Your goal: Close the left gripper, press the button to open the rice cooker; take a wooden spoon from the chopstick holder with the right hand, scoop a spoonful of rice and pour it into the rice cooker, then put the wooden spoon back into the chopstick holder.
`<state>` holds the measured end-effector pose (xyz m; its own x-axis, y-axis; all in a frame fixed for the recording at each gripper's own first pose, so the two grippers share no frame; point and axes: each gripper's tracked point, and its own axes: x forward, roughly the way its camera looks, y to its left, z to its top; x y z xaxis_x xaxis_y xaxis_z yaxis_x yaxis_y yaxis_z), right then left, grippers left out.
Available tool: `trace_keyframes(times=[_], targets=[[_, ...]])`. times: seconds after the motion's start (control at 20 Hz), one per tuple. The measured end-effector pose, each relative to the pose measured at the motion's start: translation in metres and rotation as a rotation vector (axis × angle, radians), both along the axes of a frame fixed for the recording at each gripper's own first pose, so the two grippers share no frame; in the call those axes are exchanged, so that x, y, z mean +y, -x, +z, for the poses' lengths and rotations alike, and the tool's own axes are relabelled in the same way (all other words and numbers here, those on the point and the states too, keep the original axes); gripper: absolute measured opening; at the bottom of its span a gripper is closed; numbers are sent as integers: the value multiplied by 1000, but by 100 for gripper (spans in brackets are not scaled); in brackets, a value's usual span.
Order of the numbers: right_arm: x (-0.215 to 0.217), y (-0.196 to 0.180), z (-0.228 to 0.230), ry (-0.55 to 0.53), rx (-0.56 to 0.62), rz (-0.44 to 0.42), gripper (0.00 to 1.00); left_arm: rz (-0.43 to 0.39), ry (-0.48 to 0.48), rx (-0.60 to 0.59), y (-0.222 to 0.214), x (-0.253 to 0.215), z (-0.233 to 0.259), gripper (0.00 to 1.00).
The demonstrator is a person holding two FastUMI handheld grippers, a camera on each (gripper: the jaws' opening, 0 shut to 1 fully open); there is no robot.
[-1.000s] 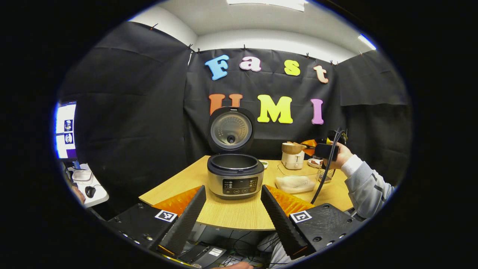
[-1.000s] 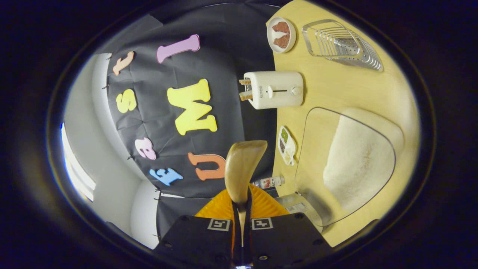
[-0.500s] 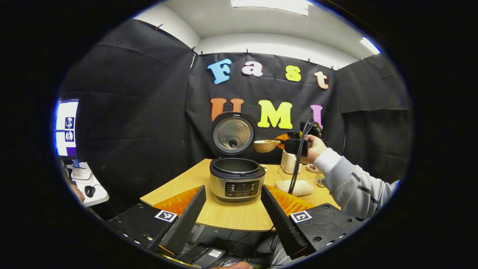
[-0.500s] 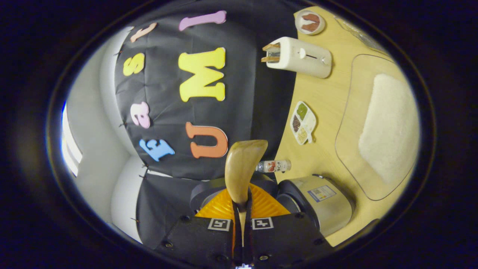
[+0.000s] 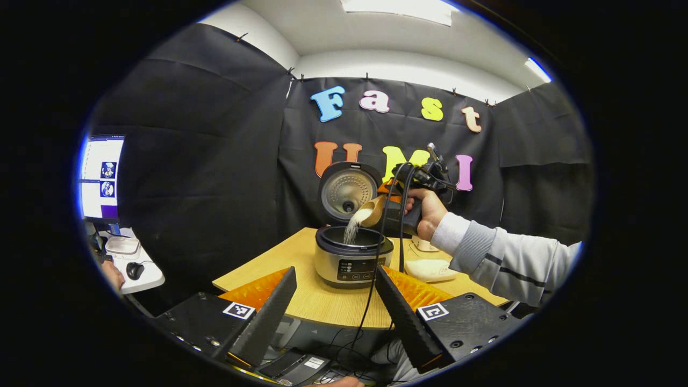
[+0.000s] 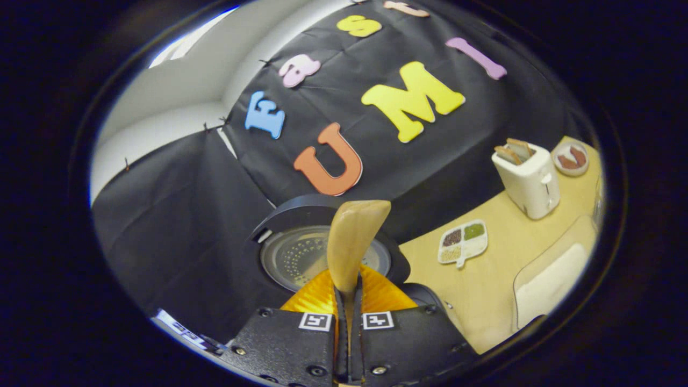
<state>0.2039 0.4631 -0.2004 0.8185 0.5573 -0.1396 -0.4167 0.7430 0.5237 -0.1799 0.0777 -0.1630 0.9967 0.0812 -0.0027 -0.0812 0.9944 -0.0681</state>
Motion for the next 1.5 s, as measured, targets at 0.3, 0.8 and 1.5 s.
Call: trace_keyframes(times=[0.3,0.8,1.5], targets=[[9,0,16,196,-193,-13,8,6,-9,9,2,2,-7,94],[28,14,-1,711,-506,66,8,8,-16,35,-3,-3,-14,95],[-62,8,30,696,-525,-41,8,-29,-26,9,-14,-29,-11,94]])
